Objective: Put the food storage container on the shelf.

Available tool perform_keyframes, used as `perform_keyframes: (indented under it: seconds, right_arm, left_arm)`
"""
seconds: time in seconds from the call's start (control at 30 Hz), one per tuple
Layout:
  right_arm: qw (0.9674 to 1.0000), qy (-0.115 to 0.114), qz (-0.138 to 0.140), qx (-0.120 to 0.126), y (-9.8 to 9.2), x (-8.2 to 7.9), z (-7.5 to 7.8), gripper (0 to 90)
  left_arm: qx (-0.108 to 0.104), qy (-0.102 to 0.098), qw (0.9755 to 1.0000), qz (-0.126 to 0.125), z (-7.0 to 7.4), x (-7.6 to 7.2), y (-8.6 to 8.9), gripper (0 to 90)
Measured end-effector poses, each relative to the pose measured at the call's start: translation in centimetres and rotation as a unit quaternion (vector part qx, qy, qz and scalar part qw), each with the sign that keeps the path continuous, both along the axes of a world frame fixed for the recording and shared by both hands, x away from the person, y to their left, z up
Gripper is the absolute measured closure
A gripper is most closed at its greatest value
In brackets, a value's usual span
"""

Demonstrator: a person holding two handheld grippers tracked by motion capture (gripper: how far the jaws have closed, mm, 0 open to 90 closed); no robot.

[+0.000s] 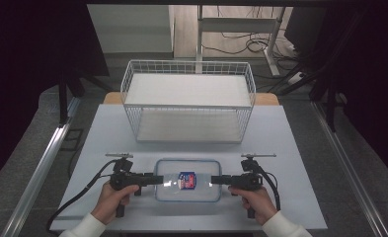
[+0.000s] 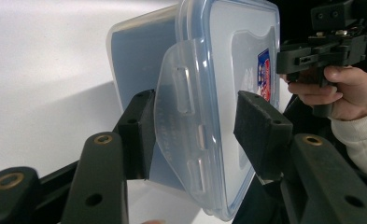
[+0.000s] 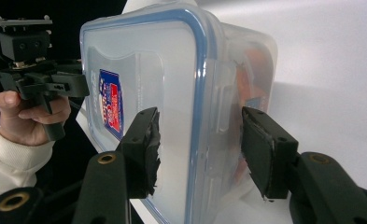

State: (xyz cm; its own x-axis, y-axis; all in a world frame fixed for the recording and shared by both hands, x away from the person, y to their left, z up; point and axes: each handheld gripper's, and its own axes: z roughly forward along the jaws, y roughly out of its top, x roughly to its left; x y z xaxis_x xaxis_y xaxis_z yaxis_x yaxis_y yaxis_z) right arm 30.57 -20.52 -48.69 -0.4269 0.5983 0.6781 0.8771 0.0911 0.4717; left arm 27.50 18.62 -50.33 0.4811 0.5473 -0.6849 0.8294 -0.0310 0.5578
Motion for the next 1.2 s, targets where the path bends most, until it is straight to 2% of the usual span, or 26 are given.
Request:
perform_keyframes:
  seconds: [0.4, 0.67, 0.9, 1.1, 1.2]
  right_arm:
    - [0.9997, -0.022, -0.005, -0.003, 0.2, 0.2, 1.0, 49.6]
    - [0.9991, -0.041, -0.005, -0.004, 0.5, 1.5, 1.5, 49.6]
    - [0.9981, -0.061, -0.005, -0.005, 0.8, 3.3, 2.0, 49.5]
    - [0.9963, -0.085, -0.006, -0.006, 1.1, 6.1, 2.3, 49.4]
    - [0.9955, -0.094, -0.009, -0.006, 1.1, 7.5, 2.1, 49.2]
  left_arm:
    - [-0.006, -0.006, 1.0, 0.0, 0.4, 0.8, 0.2, 49.7]
    - [0.006, -0.02, 0.9998, 0.002, 1.1, 2.3, 0.3, 49.1]
    - [0.006, -0.035, 0.9993, 0.007, 1.6, 4.2, 0.5, 48.9]
    - [0.005, -0.051, 0.9986, 0.014, 1.5, 7.0, 0.7, 48.9]
    - [0.001, -0.053, 0.9984, 0.018, 1.0, 8.6, 0.6, 48.8]
